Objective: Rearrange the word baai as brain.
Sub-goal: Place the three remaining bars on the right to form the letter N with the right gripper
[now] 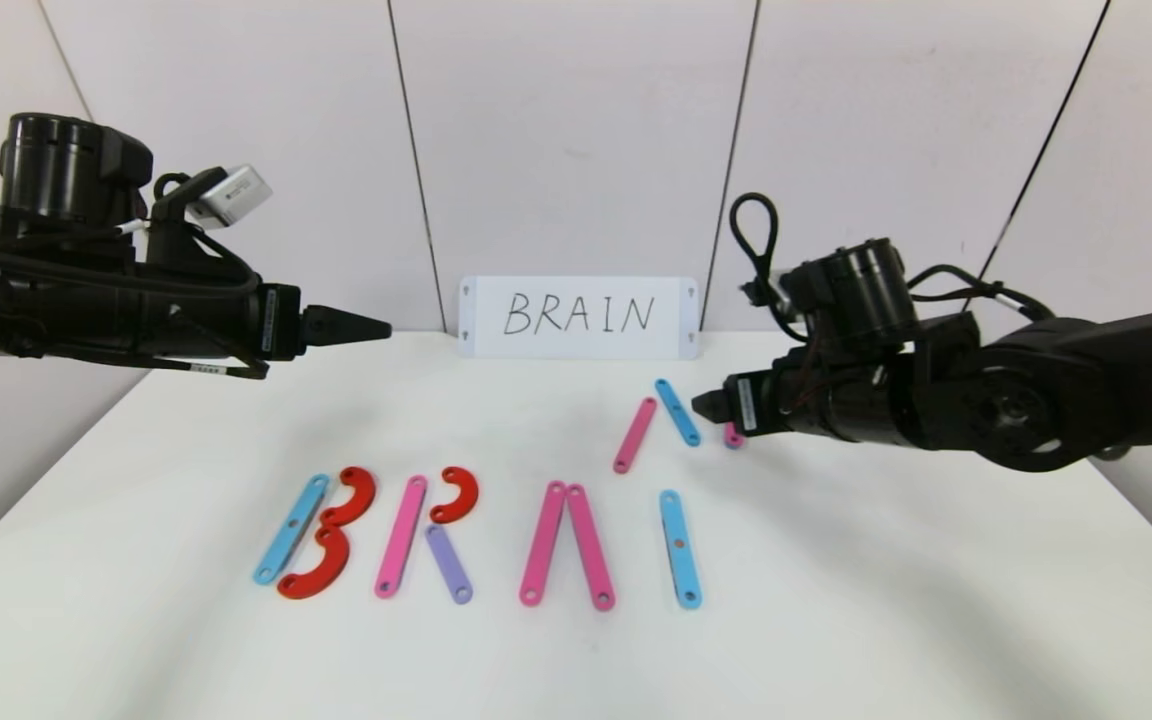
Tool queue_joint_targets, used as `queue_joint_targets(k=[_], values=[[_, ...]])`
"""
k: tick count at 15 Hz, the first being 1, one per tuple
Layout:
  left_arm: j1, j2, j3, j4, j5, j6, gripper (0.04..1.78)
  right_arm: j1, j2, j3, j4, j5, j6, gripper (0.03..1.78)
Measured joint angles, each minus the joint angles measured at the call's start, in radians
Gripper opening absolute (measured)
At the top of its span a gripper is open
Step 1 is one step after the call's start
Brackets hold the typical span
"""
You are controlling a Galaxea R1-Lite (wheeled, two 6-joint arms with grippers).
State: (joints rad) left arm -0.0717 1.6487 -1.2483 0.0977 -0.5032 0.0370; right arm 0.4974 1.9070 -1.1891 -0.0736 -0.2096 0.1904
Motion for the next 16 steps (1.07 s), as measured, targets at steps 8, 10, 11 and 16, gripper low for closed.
queue_joint_targets(k=[8, 10, 11, 16], values=[[-0.002, 0.008, 0.0, 0.001, -0.003, 0.003, 1.74, 0.084, 0.206, -0.167, -0.003, -0.057, 0.1, 1.74], [-0.002, 0.008, 0.0, 0.001, -0.004, 0.002, 1.74, 0.099, 0.247, -0.199, -0.004, -0.07, 0.103, 1.74], [-0.002, 0.009, 0.0, 0.001, -0.003, 0.003, 1.74, 0.107, 0.269, -0.22, -0.004, -0.083, 0.104, 1.74], [-0.006, 0.021, -0.003, 0.002, -0.003, 0.002, 1.74, 0.13, 0.355, -0.309, 0.0, -0.098, 0.12, 1.74]])
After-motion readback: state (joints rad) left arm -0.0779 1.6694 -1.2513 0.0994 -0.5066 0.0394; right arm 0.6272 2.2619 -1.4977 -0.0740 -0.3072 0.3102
